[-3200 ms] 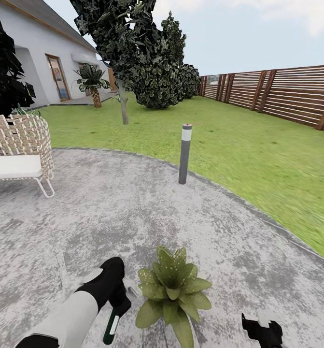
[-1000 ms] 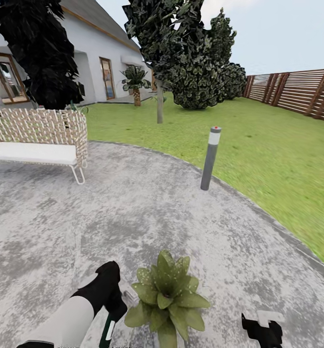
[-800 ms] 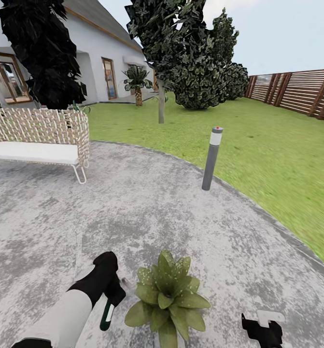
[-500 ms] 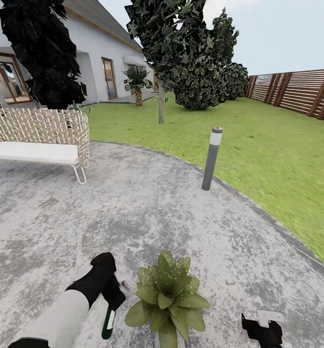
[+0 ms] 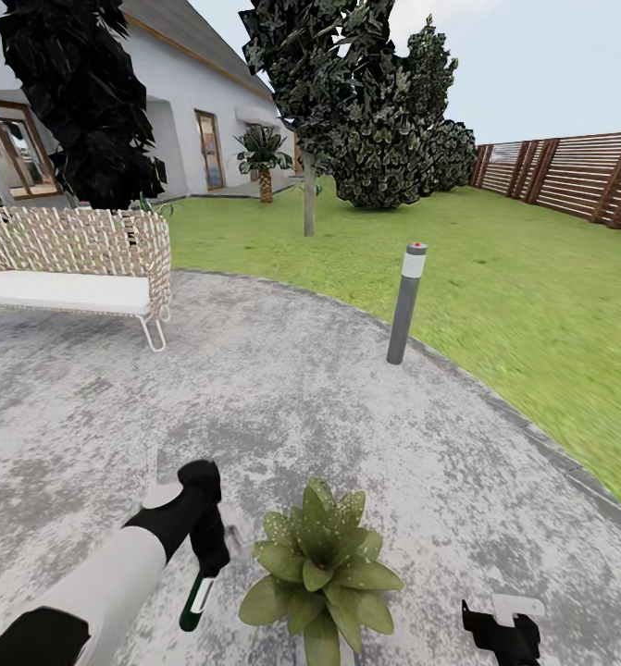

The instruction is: Pick up the pesticide atomizer in the garden and spray insectifuge to fully cover both potted plants in the garden.

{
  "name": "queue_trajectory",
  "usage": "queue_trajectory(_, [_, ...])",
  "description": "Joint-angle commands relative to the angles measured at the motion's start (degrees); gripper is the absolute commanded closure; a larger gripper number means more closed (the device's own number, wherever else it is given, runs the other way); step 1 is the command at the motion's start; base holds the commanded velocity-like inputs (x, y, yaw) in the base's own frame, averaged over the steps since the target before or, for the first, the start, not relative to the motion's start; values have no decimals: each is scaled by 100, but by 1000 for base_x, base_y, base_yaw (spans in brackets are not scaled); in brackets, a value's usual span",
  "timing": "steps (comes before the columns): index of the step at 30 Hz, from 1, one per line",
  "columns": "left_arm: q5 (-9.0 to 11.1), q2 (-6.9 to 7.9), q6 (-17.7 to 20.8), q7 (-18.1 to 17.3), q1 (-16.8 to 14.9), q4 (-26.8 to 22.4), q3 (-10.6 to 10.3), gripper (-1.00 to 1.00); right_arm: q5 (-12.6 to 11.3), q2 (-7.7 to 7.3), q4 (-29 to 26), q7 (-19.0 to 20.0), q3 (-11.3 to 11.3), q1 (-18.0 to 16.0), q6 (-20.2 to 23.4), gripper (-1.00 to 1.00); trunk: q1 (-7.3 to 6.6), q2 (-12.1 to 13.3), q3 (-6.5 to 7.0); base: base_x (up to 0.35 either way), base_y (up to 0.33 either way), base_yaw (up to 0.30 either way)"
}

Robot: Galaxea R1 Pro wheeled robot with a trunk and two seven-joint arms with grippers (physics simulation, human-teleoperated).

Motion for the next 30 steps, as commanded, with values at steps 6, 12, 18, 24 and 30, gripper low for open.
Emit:
queue_trajectory(6, [-27, 87, -422, -38, 132, 110, -53, 100, 61, 13, 19, -24, -28, -2, -16, -100, -1, -2, -5, 0, 0, 0])
queue_trajectory(12, [-36, -153, -409, -6, 139, 63, -15, 100, 61, 14, 19, -24, -28, -4, -13, -100, -1, -2, -5, 0, 0, 0])
queue_trajectory(18, [32, -177, -343, 964, 151, 495, 8, 100, 61, 23, 19, -24, -28, -8, -13, -100, -1, -2, -5, 0, 0, 0])
queue_trajectory(24, [58, -162, -342, 1056, 178, 719, 215, 100, 61, 19, 19, -23, -28, -4, -12, -100, -1, -2, -5, 0, 0, 0])
queue_trajectory(30, [75, -284, -328, 1491, 166, 625, 360, 100, 61, 23, 19, -23, -28, -3, -11, -100, -1, -2, -5, 0, 0, 0])
